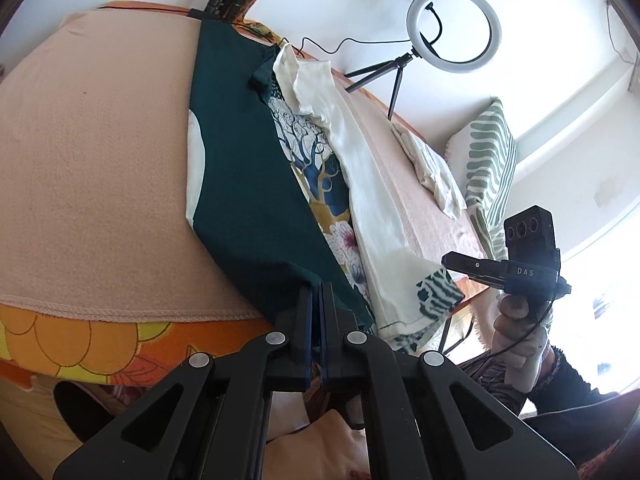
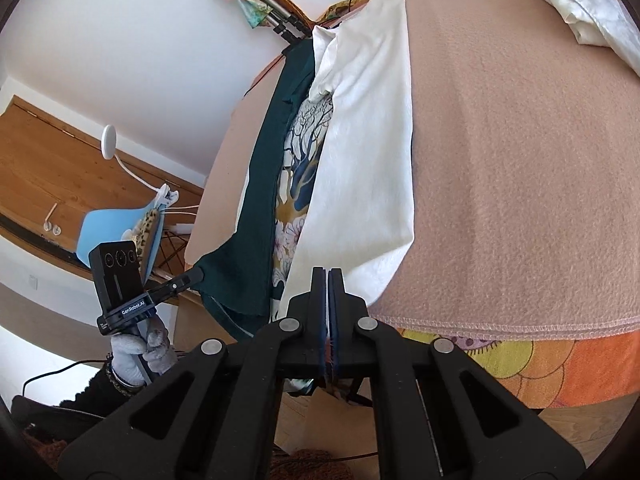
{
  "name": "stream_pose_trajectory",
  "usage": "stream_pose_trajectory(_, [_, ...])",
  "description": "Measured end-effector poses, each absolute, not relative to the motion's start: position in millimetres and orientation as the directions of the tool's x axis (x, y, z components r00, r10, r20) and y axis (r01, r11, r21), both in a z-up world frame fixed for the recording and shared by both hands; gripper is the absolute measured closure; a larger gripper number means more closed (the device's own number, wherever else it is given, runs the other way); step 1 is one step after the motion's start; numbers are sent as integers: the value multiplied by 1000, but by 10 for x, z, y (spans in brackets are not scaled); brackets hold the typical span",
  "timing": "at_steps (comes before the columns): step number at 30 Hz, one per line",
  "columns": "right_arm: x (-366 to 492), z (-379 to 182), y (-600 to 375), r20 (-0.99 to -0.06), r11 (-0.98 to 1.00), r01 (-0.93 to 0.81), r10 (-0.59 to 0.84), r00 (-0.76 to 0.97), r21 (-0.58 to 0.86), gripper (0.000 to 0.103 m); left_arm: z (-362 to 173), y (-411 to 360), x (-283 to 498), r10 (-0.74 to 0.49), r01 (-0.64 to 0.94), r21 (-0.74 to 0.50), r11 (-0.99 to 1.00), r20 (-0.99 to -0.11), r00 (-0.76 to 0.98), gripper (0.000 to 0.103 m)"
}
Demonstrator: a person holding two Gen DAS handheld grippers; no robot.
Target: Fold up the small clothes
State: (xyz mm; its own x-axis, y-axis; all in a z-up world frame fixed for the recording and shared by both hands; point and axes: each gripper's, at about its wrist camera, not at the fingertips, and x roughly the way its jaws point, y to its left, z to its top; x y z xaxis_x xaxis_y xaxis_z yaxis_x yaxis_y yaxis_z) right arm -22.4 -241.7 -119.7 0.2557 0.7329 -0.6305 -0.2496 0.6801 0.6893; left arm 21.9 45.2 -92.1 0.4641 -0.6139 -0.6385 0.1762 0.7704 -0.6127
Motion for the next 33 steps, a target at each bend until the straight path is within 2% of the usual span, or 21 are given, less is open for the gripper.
stream_pose_trajectory(4, [-12,-1092,-2375,-620,682,-255,731,285,686,101,-827,507,390,-602,173,-608,775,-625,497,102])
stream_pose_trajectory(9, [-6,-1087,-2375,-708,748,-292,662,246,597,99,-786,476,474,-598,196,-588,785,-636,487,102])
stream_pose_trajectory(10, [-59,-1114,-2377,-732,763,-303,640,232,571,96,-788,463,451,-594,204,-577,791,-644,482,102])
stream_pose_trajectory(12, [-176,-1200,-2379,-774,791,-315,597,211,524,76,-829,462,390,-603,205,-583,786,-651,461,102])
stream_pose_trajectory(14, [-307,-1310,-2389,-786,788,-309,596,166,532,70,-898,467,299,-608,197,-589,784,-662,439,102])
stream_pose_trajectory(22, [-512,-1518,-2280,-835,817,-347,531,143,460,70,-1205,406,31,-541,211,-499,841,-782,309,102])
stream_pose_trajectory(28, [-585,-1495,-2193,-848,821,-395,504,164,412,70,-1168,497,27,-535,205,-494,845,-776,335,102])
stream_pose_trajectory(31, [-611,-1481,-2166,-859,828,-420,478,181,372,78,-1173,538,34,-556,188,-524,831,-765,327,102])
stream_pose_trajectory(33, [-611,-1488,-2167,-859,827,-419,481,178,376,84,-1146,564,24,-551,173,-524,834,-766,332,95])
